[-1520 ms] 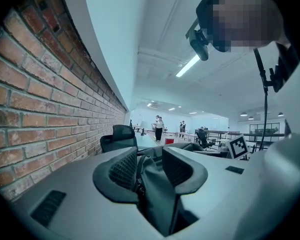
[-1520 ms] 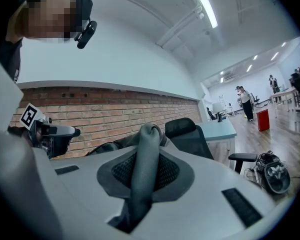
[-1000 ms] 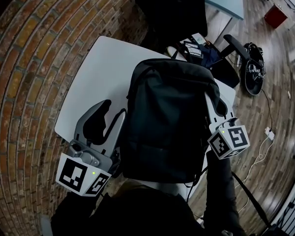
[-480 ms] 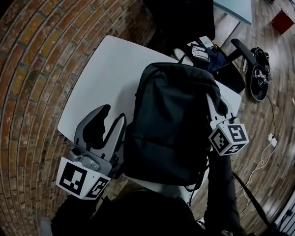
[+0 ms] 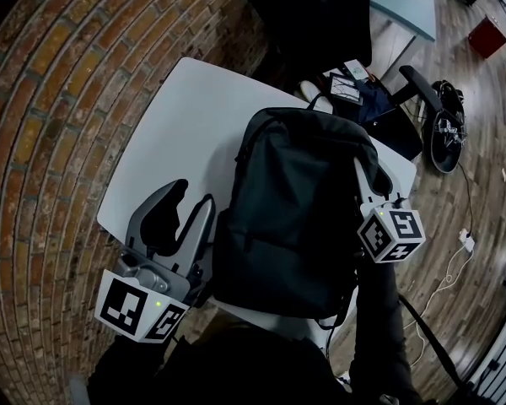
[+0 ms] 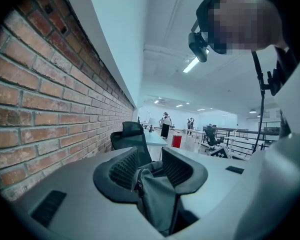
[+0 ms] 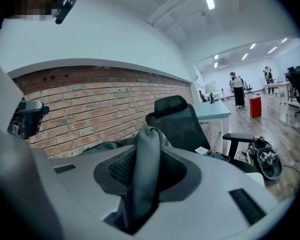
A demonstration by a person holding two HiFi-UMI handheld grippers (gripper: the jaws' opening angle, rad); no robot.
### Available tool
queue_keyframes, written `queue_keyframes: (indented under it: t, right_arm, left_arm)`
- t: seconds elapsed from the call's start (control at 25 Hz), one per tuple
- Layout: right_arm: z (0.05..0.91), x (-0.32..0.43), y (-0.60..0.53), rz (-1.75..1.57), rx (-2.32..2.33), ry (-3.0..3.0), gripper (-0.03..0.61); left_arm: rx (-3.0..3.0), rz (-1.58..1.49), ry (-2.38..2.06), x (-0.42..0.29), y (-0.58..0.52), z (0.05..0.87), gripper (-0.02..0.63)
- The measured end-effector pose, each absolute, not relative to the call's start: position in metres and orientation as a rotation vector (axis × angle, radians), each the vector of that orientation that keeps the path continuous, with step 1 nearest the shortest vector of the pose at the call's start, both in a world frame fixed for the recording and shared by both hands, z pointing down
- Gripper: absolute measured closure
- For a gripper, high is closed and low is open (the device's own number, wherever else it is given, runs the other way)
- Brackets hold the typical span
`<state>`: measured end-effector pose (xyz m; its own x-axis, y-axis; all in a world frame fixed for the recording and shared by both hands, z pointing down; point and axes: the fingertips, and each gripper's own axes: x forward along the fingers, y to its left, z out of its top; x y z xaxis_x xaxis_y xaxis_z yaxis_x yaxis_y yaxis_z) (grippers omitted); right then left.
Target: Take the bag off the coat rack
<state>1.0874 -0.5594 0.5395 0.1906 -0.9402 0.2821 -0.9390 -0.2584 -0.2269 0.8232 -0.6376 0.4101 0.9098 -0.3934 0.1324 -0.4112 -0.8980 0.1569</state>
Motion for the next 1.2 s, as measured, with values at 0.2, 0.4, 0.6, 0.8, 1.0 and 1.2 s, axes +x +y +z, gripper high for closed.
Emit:
queue_keyframes:
  t: [0.2, 0.4, 0.6, 0.8, 1.0, 1.2]
  right_arm:
    - [0.54, 1.092, -0.557, -0.577, -2.443, 1.876, 0.456]
    - [0.532, 1.097, -0.551, -0.524, -2.492, 1.823, 0.443]
    - [0.522, 1.095, -0.543, -0.46, -2.523, 1.794, 0.443]
    - [0.509, 1.078, -0.532, -0.415, -2.526, 1.801, 0.443]
    - [0.478, 1.051, -0.516, -0.325, -2.491, 1.819, 0.445]
    - [0.435, 1.015, -0.499, -0.202, -2.431, 1.864, 0.454]
  left_arm:
    - [2.892, 0.144, -0.595, 0.827, -0.638, 0.411, 0.463]
    - [2.891, 0.142, -0.589, 0.827, -0.639, 0.411, 0.463]
    - [2.889, 0.128, -0.574, 0.826, -0.635, 0.409, 0.463]
    - [2.897, 0.1, -0.548, 0.822, -0.627, 0.402, 0.463]
    - [2.918, 0.057, -0.516, 0.815, -0.614, 0.388, 0.463]
    - [2.934, 0.006, -0.465, 0.804, -0.598, 0.375, 0.463]
